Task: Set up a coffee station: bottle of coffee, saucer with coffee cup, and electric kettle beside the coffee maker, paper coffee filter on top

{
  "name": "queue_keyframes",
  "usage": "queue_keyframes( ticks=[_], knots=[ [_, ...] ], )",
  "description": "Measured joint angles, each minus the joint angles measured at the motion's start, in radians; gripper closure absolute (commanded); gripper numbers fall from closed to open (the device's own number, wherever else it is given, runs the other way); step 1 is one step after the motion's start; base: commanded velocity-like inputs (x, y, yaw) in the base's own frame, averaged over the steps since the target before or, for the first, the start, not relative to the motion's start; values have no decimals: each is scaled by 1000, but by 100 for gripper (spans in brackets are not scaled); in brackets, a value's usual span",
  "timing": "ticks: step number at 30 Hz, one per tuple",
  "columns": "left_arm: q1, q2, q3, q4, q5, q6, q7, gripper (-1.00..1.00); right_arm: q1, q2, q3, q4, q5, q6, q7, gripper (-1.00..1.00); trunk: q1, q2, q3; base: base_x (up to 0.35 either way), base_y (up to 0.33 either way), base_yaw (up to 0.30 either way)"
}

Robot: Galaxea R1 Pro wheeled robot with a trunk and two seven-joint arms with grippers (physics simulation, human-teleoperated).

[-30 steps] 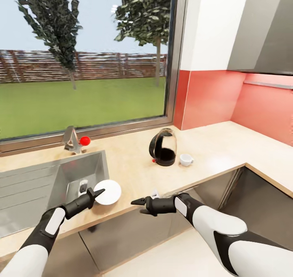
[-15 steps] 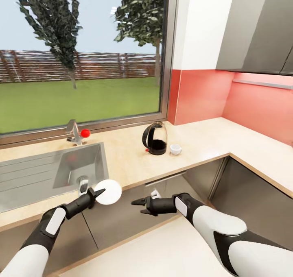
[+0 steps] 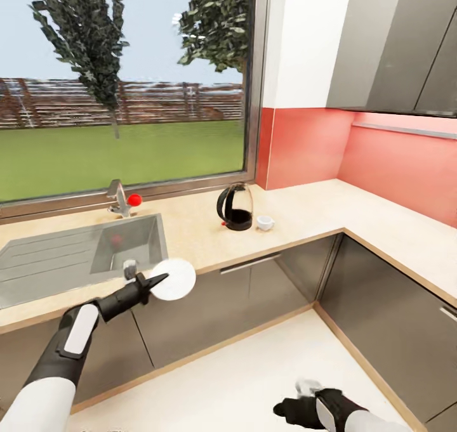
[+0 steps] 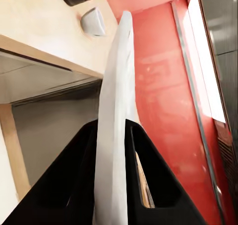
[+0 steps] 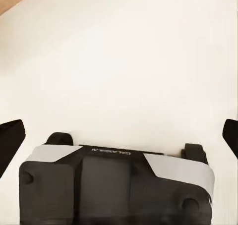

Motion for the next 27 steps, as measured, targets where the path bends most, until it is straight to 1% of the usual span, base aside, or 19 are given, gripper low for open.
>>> queue_keyframes(
  ticks=[1, 2, 3, 4, 6, 8, 10, 11, 13, 15, 16, 17, 18, 19, 20, 21, 24, 27],
  knots=[
    [0, 0, 0, -9, 4, 9, -5, 100, 35, -4, 0, 0, 45, -32, -16, -100, 0, 0, 0, -21, -1, 0],
    [0, 0, -3, -21, 9, 21, -9, 100, 86, -8, -1, 1, 116, -85, -31, -100, 0, 0, 0, -17, -1, 0],
    [0, 0, -3, -25, 8, 23, -10, 100, 107, -9, -2, 1, 140, -105, -35, -100, 0, 0, 0, -9, 0, 0],
    [0, -1, -5, -39, 12, 29, -12, 100, 151, -11, -1, 0, 198, -156, -41, -100, 0, 0, 0, -5, 0, 0],
    [-1, 0, -4, -78, 16, 35, -14, 100, 205, -12, -2, 0, 249, -213, -47, -100, 0, 0, 0, -2, 0, 0],
    [0, 1, -2, -128, 20, 48, -15, 100, 225, -16, -3, -1, 264, -231, -48, -100, 0, 0, 0, -1, 0, 0],
    [10, -3, -4, -188, 40, 63, -15, 100, 235, -28, -4, -1, 271, -241, -50, -100, 0, 0, 0, 0, 0, 0],
    [14, -6, -5, -193, 41, 63, -15, 100, 235, -29, -4, -1, 271, -242, -50, -100, 0, 0, 0, 0, 0, 0],
    [25, -22, -8, -205, 64, 62, -15, 100, 236, -30, -4, -1, 272, -243, -50, -100, 0, 0, 0, 0, 0, 0],
    [29, -37, -10, -216, 78, 60, -14, 100, 237, -31, -5, -1, 272, -244, -49, -100, 0, 0, 0, 0, 0, 0],
    [32, -49, -11, -228, 86, 59, -14, 100, 237, -32, -5, -2, 273, -244, -49, -100, 0, 0, 0, 0, 0, 0],
    [36, -66, -16, -238, 89, 57, -13, 100, 237, -32, -5, -2, 273, -244, -49, -100, 0, 0, 0, 0, 0, 0],
    [40, -75, -22, -244, 88, 56, -14, 100, 237, -32, -5, -2, 273, -244, -49, -100, 0, 0, 0, 0, 0, 0],
    [45, -84, -37, -261, 91, 57, -14, 100, 237, -32, -6, -2, 273, -244, -50, -100, 0, 0, 0, 0, 0, 22],
    [49, -88, -55, -280, 91, 57, -14, 100, 237, -32, -6, -3, 273, -244, -52, -100, 0, 0, 0, 0, 0, 238],
    [106, -90, -124, -370, 93, 59, -15, 100, 237, -32, -5, -2, 271, -244, -129, -100, 0, 0, 0, 0, 0, 246],
    [129, -89, -135, -396, 92, 57, -17, 100, 237, -30, -4, 1, 270, -244, -181, -100, 0, 0, 0, 0, 0, 262],
    [136, -86, -137, -414, 94, 57, -19, 100, 237, -29, -4, 2, 270, -245, -202, -100, 0, 0, 0, 0, 0, 271]
  ],
)
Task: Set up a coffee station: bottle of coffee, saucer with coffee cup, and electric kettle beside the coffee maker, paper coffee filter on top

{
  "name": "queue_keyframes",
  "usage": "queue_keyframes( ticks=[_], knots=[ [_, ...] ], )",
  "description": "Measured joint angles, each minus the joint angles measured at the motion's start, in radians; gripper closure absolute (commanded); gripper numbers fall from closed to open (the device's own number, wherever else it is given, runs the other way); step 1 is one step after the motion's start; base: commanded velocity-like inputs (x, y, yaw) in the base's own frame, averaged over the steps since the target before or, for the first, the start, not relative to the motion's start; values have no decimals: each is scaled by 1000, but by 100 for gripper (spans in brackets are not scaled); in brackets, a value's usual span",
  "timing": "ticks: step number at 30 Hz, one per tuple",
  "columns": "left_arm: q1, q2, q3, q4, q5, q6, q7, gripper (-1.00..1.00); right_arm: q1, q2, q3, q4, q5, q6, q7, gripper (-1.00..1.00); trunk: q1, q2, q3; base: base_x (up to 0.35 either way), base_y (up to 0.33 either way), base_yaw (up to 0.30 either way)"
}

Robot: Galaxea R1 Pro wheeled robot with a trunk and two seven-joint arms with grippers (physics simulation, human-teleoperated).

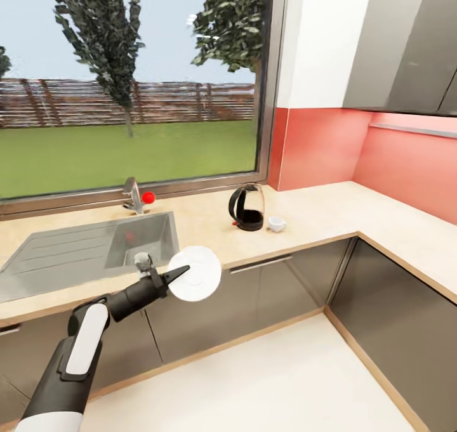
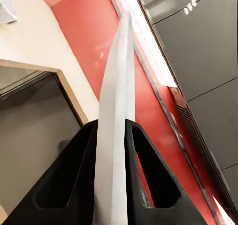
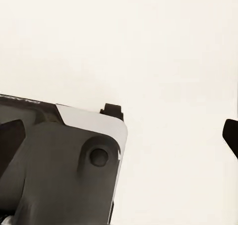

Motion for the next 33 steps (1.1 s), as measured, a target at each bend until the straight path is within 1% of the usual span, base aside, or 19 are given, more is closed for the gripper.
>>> queue_keyframes(
  ticks=[2, 6, 8, 11, 12, 14, 15, 19, 21, 23, 25, 28, 33],
  knots=[
    [2, 2, 1, -10, 1, 1, -10, 100, 0, 0, 0, 0, 0, 1, -4, -100, 0, 0, -1, 0, 0, 273],
    [5, 5, 2, -23, -2, 0, -75, 100, 1, -2, 0, 0, 0, 1, -8, -100, 0, 0, -3, 0, 0, 273],
    [5, 5, 2, -24, -6, -1, -87, 100, 1, -2, -1, -1, 0, 1, -8, -100, 0, 0, -4, 0, 0, 273],
    [-1, 7, 8, -25, -5, 2, -96, 100, 1, -2, -2, -1, -1, 1, -9, -100, 0, 0, -5, 0, 0, 273],
    [0, 14, 19, -27, -2, 5, -99, 100, 2, -2, -2, -1, -1, 1, -9, -100, 0, 0, -5, 0, 0, 273],
    [3, 17, 34, -27, -3, 2, -101, 100, 2, -2, -2, -1, -2, 2, -9, -100, 0, 0, -6, 0, 0, 273],
    [6, 21, 48, -27, -3, -2, -103, 100, 2, -2, -2, -3, -1, 1, -10, -100, 0, 0, -7, 0, 0, 273],
    [7, 27, 54, -28, -3, -2, -105, 100, 2, -2, -2, -3, -1, 1, -10, -100, 0, 0, -9, 0, 0, 273],
    [7, 62, 57, -28, -2, 0, -116, 100, 2, -2, -3, -3, -2, 1, -10, -100, 0, 0, -10, 0, 0, 273],
    [8, 93, 58, -27, -2, 1, -140, 100, 2, -3, -3, -4, -1, 0, -10, -100, 0, 0, -11, 0, 0, 273],
    [17, 111, 62, -27, -3, 1, -172, 100, 2, -5, -4, -5, -1, 0, -10, -100, 0, 0, -12, 0, 0, 273],
    [42, 121, 84, -28, -2, 0, -205, 100, 2, -14, -3, -6, -1, 1, -9, -100, 0, 0, -13, 0, 0, 273],
    [49, 124, 93, -28, -2, -1, -215, 100, 5, -18, -2, -6, -1, 2, -9, -100, 0, 0, -16, 0, 0, 273]
  ],
)
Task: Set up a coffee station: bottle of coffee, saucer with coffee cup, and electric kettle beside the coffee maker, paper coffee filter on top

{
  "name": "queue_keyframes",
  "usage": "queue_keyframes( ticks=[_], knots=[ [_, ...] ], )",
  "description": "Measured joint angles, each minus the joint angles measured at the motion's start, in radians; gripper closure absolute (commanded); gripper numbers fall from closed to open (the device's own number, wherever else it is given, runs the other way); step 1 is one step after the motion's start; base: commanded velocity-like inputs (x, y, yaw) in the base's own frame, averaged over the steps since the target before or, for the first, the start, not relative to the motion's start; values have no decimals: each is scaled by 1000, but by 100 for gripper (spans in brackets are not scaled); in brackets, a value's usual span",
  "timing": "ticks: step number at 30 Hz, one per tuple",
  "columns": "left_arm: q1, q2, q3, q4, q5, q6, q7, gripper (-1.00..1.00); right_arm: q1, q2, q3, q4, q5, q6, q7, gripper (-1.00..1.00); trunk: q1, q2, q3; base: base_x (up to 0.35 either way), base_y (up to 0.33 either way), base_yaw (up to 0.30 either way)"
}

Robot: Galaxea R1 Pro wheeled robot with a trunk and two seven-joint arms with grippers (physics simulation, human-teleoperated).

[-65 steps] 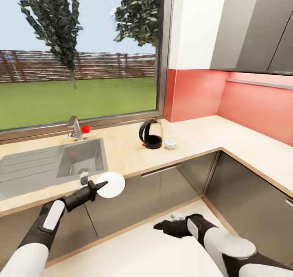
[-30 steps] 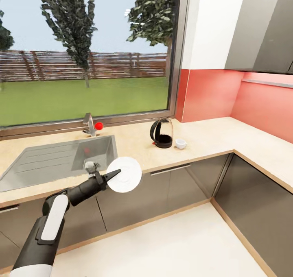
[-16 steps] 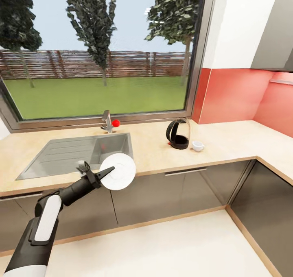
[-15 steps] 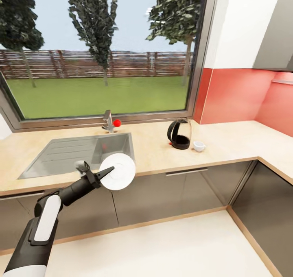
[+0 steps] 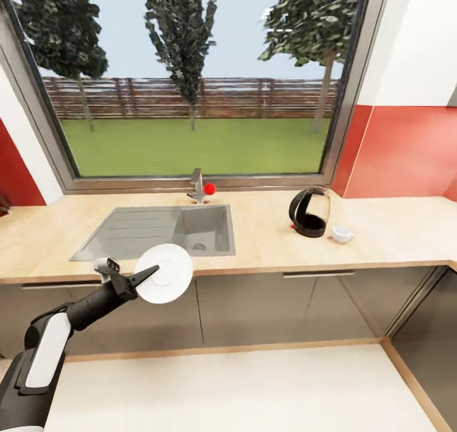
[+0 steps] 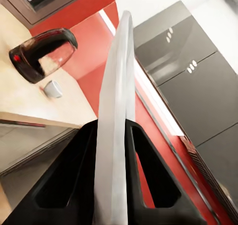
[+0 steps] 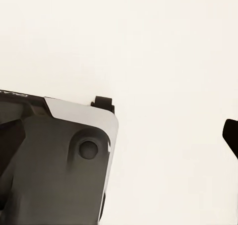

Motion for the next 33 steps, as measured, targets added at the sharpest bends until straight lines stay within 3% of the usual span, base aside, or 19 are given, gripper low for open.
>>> queue_keyframes(
  ticks=[9, 15, 33],
  knots=[
    [1, 1, 0, 0, 0, 0, -2, 100, 6, -1, 0, 0, 0, -1, 0, -100, 0, 0, -4, 0, 0, 273],
    [1, 1, 1, 0, -1, 0, -2, 100, 7, -15, -1, 1, 0, -1, 1, -100, 0, 0, -7, 0, 0, 273],
    [1, 1, 1, 0, -1, 1, -2, 100, 7, -16, -1, 1, 0, 0, 2, -100, 0, 0, -14, 0, 0, 273]
  ],
)
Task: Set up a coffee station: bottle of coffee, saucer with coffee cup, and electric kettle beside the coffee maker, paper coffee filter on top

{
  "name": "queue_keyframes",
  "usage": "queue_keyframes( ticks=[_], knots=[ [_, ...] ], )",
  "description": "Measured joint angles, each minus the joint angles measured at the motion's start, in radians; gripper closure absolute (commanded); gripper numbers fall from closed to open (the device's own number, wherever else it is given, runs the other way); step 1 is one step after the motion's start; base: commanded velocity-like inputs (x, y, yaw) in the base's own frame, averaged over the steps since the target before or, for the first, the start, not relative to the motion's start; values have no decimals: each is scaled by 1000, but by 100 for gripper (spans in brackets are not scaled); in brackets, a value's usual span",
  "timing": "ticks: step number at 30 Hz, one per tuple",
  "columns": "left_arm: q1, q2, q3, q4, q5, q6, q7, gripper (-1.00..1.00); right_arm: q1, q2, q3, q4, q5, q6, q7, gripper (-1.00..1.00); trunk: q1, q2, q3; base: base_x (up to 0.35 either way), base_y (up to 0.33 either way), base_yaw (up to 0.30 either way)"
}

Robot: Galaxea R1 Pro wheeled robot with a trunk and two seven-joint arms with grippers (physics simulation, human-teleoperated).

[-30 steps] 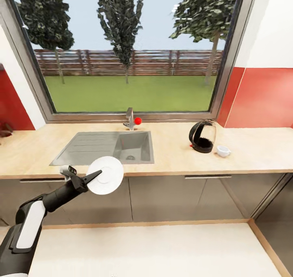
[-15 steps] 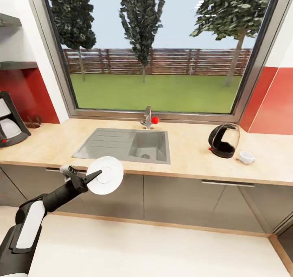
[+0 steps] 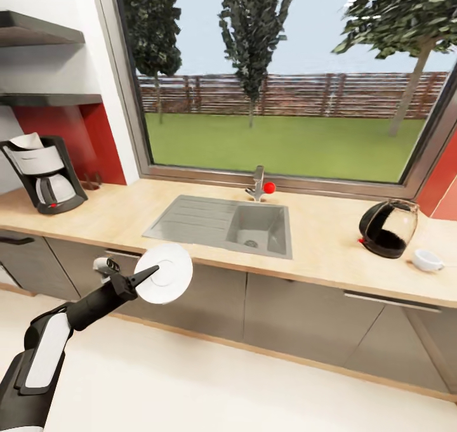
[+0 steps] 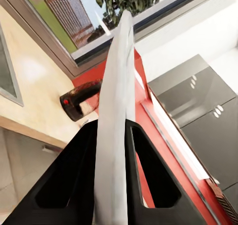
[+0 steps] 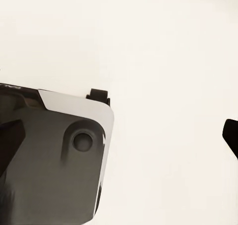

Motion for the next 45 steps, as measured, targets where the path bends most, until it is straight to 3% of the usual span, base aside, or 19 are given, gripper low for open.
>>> queue_keyframes(
  ticks=[36, 45],
  knots=[
    [0, 2, 2, 2, -1, 1, 0, 100, 0, -15, 0, 0, 0, 0, 0, -100, 0, 0, -13, 0, 0, 273],
    [1, 0, 55, 2, -3, -3, 1, 100, 0, -15, 0, 0, 0, 0, 0, -100, 0, 0, -16, 0, 0, 273]
  ],
)
